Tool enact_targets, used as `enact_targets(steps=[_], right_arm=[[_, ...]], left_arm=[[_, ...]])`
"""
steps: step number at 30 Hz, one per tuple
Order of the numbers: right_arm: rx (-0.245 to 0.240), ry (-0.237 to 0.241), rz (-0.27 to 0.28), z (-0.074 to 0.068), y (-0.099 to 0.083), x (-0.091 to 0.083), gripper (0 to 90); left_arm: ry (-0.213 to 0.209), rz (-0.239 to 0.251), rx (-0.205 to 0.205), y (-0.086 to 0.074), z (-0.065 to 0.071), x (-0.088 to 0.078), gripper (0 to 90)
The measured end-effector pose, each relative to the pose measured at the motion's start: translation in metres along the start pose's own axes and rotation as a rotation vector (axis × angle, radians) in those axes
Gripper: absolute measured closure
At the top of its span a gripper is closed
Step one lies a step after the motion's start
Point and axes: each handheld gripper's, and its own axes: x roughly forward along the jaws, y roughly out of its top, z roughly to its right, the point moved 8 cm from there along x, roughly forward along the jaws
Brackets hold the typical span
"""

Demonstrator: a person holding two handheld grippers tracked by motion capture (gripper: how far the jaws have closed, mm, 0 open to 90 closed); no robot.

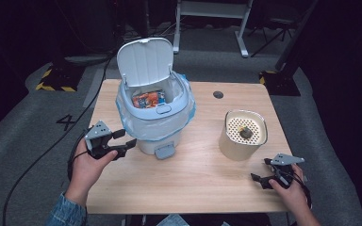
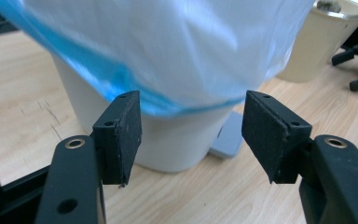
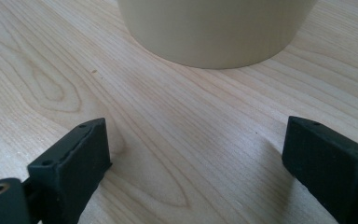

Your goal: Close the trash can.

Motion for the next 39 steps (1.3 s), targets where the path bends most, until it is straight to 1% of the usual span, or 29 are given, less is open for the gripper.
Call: enact_targets(steps=[2,4,5,6,7,8,10,11,13,14,15,16,17,20,21,22,24,25,27,30,31,34,35,36,39], right_arm=[[0.0,0.0,0.0,0.0,0.0,0.0,7.6],[0.0,0.0,0.0,0.0,0.0,0.0,7.6],[0.0,0.0,0.0,0.0,0.0,0.0,7.6],[0.0,0.0,0.0,0.0,0.0,0.0,7.7],[0.0,0.0,0.0,0.0,0.0,0.0,7.7],[0.0,0.0,0.0,0.0,0.0,0.0,7.6],[0.0,0.0,0.0,0.0,0.0,0.0,7.7],[0.0,0.0,0.0,0.0,0.0,0.0,7.7],[0.001,0.0,0.001,0.0,0.0,0.0,7.7],[0.001,0.0,0.001,0.0,0.0,0.0,7.7],[0.001,-0.001,0.0,0.0,0.0,0.0,7.7],[0.001,-0.001,0.0,0.0,0.0,0.0,7.7],[0.001,-0.001,0.0,0.0,0.0,0.0,7.7],[0.002,0.0,0.0,0.0,0.0,0.0,7.7],[0.001,-0.001,0.0,0.0,0.0,0.0,7.7],[0.001,-0.002,0.0,0.0,0.0,0.0,7.7],[0.001,-0.001,0.0,0.0,0.0,0.0,7.7],[0.001,-0.001,0.0,0.0,0.0,0.0,7.7],[0.001,-0.001,0.001,0.0,0.0,0.0,7.7],[0.001,-0.001,0.001,0.0,0.0,0.0,7.7],[0.001,-0.001,0.001,0.0,0.0,0.0,7.7],[0.001,-0.002,0.0,0.0,0.0,0.0,7.7],[0.001,-0.002,0.0,0.0,0.0,0.0,7.7],[0.001,-0.001,0.0,0.0,0.0,0.0,7.7],[0.001,-0.001,0.0,0.0,0.0,0.0,7.7]], left_arm=[[0.009,0.023,0.01,0.011,0.0,-0.007,38.3],[0.016,0.047,0.007,0.021,0.0,-0.013,38.3],[0.016,0.047,0.007,0.021,0.0,-0.013,38.4],[0.031,0.082,-0.007,0.032,-0.001,-0.017,38.6],[0.031,0.082,-0.007,0.032,-0.001,-0.017,38.7],[0.046,0.114,-0.013,0.042,-0.003,-0.021,38.8],[0.063,0.134,-0.011,0.053,-0.004,-0.024,39.1],[0.063,0.134,-0.011,0.053,-0.004,-0.024,39.1],[0.077,0.15,0.008,0.069,-0.006,-0.029,39.1],[0.083,0.155,0.009,0.075,-0.006,-0.031,39.1],[0.086,0.159,0.013,0.08,-0.007,-0.032,39.1],[0.086,0.159,0.013,0.08,-0.007,-0.032,39.1],[0.097,0.17,0.024,0.09,-0.01,-0.035,39.1],[0.115,0.188,0.032,0.104,-0.014,-0.04,39.1],[0.115,0.188,0.032,0.104,-0.014,-0.04,39.1],[0.12,0.195,0.028,0.111,-0.017,-0.041,39.1],[0.122,0.204,0.023,0.12,-0.02,-0.042,39.1],[0.122,0.204,0.023,0.12,-0.02,-0.042,39.1],[0.124,0.212,0.024,0.127,-0.023,-0.042,39.2],[0.143,0.237,0.024,0.138,-0.031,-0.042,39.4],[0.143,0.237,0.024,0.138,-0.031,-0.042,39.5],[0.15,0.256,0.013,0.149,-0.04,-0.039,39.5],[0.15,0.256,0.013,0.149,-0.04,-0.039,39.7],[0.151,0.262,0.017,0.154,-0.045,-0.036,39.6],[0.155,0.259,0.02,0.16,-0.051,-0.032,39.5]])
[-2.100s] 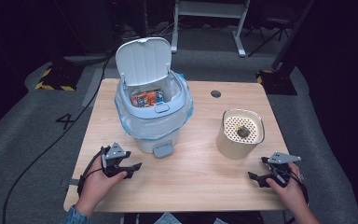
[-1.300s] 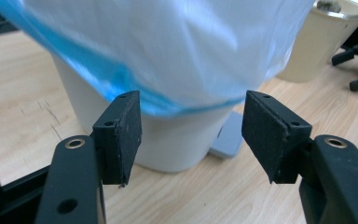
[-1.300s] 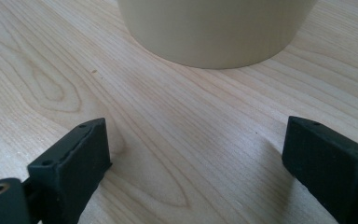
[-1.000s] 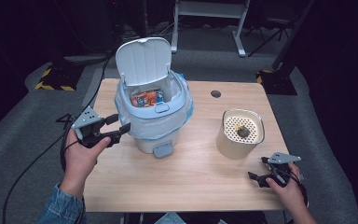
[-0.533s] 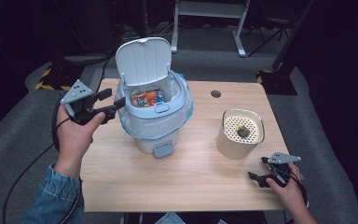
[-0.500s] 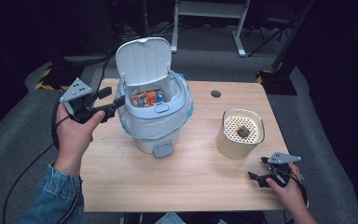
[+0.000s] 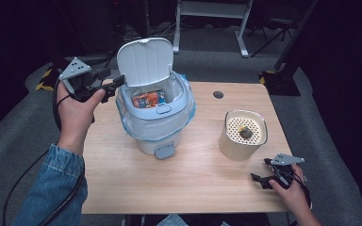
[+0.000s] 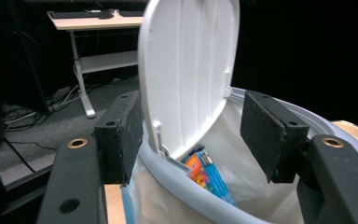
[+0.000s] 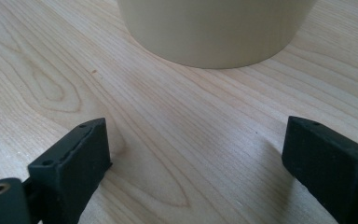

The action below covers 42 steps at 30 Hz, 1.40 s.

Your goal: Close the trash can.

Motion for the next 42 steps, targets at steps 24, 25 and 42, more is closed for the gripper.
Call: enact_targets(steps=[24,25,42], right_arm=[[0.0,0.001,0.0,0.0,0.0,0.0,7.7],[0.0,0.001,0.0,0.0,0.0,0.0,7.7],[0.0,0.001,0.0,0.0,0.0,0.0,7.7]], left_arm=[[-0.062,-0.034,-0.02,0.013,-0.003,0.026,46.1],[-0.068,-0.035,-0.018,0.013,-0.002,0.025,47.0],[-0.19,-0.101,0.031,0.009,0.045,0.003,45.8]])
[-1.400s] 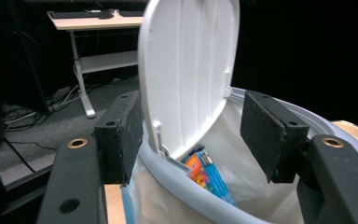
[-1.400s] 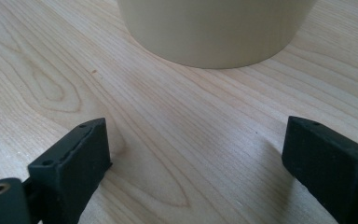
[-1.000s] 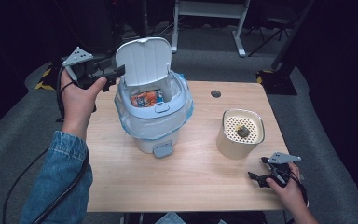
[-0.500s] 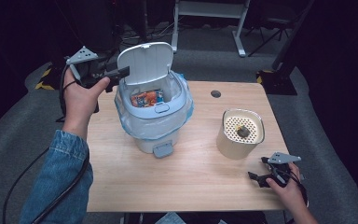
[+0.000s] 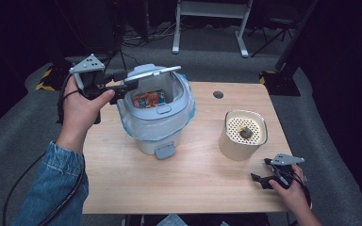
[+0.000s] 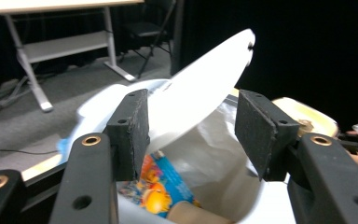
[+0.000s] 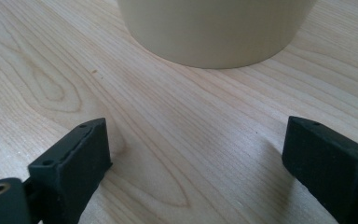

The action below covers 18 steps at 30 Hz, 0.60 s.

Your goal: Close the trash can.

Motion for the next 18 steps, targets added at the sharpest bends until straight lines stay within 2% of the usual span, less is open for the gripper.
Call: enact_targets(steps=[7,9,11,15,18], right_arm=[[0.0,0.0,0.0,0.0,0.0,0.0,7.7],[0.0,0.0,0.0,0.0,0.0,0.0,7.7],[0.0,0.0,0.0,0.0,0.0,0.0,7.7],[0.0,0.0,0.0,0.0,0.0,0.0,7.7],[0.0,-0.001,0.0,0.0,0.0,0.0,7.7]], left_arm=[[-0.031,-0.034,-0.009,-0.002,0.016,0.007,53.6],[-0.062,-0.054,-0.039,-0.003,0.024,0.011,56.2],[-0.066,-0.063,-0.037,-0.004,0.026,0.013,57.6],[-0.071,-0.09,-0.052,-0.007,0.03,0.021,65.8],[-0.091,-0.1,-0.064,-0.01,0.033,0.028,66.5]])
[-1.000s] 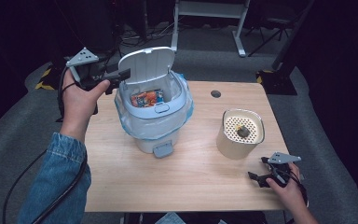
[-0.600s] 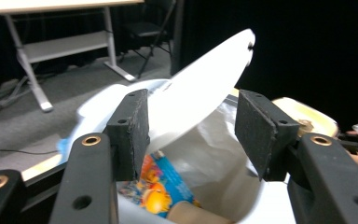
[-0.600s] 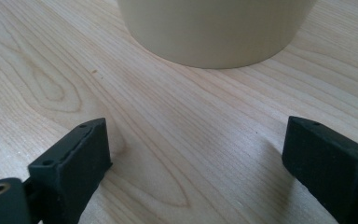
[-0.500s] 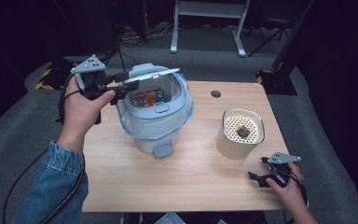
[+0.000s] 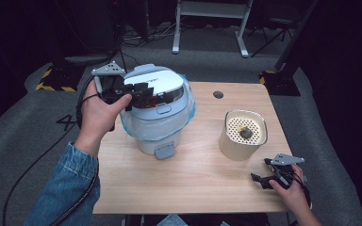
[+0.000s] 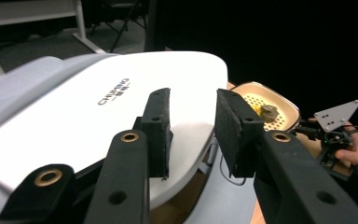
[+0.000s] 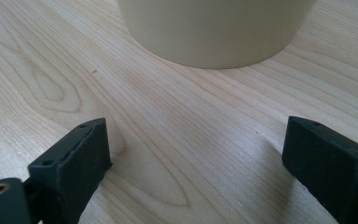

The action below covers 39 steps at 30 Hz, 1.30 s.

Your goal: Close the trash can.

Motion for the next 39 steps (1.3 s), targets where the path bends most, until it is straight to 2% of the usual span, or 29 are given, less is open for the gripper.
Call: enact_targets(steps=[3,5,11,14,16,19,22,25,33,35,36,37,39], right_arm=[[0.0,0.001,0.0,0.0,0.0,0.0,7.7],[0.0,0.001,0.0,0.0,0.0,0.0,7.7],[0.0,0.001,0.0,0.0,0.0,0.0,7.7],[0.0,0.001,0.0,0.0,0.0,0.0,7.7],[0.0,0.001,0.0,0.0,0.0,0.0,7.7],[0.0,0.0,0.0,0.0,0.0,0.0,7.7],[0.0,0.001,0.0,0.0,0.0,0.0,7.7],[0.0,0.001,0.0,0.0,0.0,0.0,7.7],[0.0,0.001,0.0,0.0,0.0,0.0,7.7],[0.0,0.001,0.0,0.0,0.0,0.0,7.7],[0.0,0.001,0.0,0.0,0.0,0.0,7.7],[0.0,0.001,0.0,0.0,0.0,0.0,7.7],[0.0,0.0,0.0,0.0,0.0,0.0,7.7]], left_arm=[[0.001,-0.013,0.005,-0.002,0.002,0.005,69.4],[0.025,-0.036,0.024,-0.005,0.002,0.012,70.2],[0.047,-0.056,0.029,-0.008,0.0,0.021,72.2],[0.052,-0.08,0.027,-0.013,0.001,0.027,72.2],[0.054,-0.074,0.035,-0.014,0.001,0.03,73.2],[0.072,-0.08,0.061,-0.014,0.001,0.03,75.5],[0.105,-0.08,0.111,-0.014,-0.002,0.031,82.5],[0.103,-0.088,0.121,-0.014,0.0,0.031,89.6],[0.133,-0.125,0.157,-0.013,0.002,0.033,90.0],[0.129,-0.12,0.146,-0.013,0.002,0.035,90.0],[0.129,-0.144,0.154,-0.016,0.002,0.036,90.0],[0.121,-0.124,0.151,-0.016,0.002,0.037,90.0],[0.121,-0.115,0.157,-0.016,0.004,0.038,90.0]])
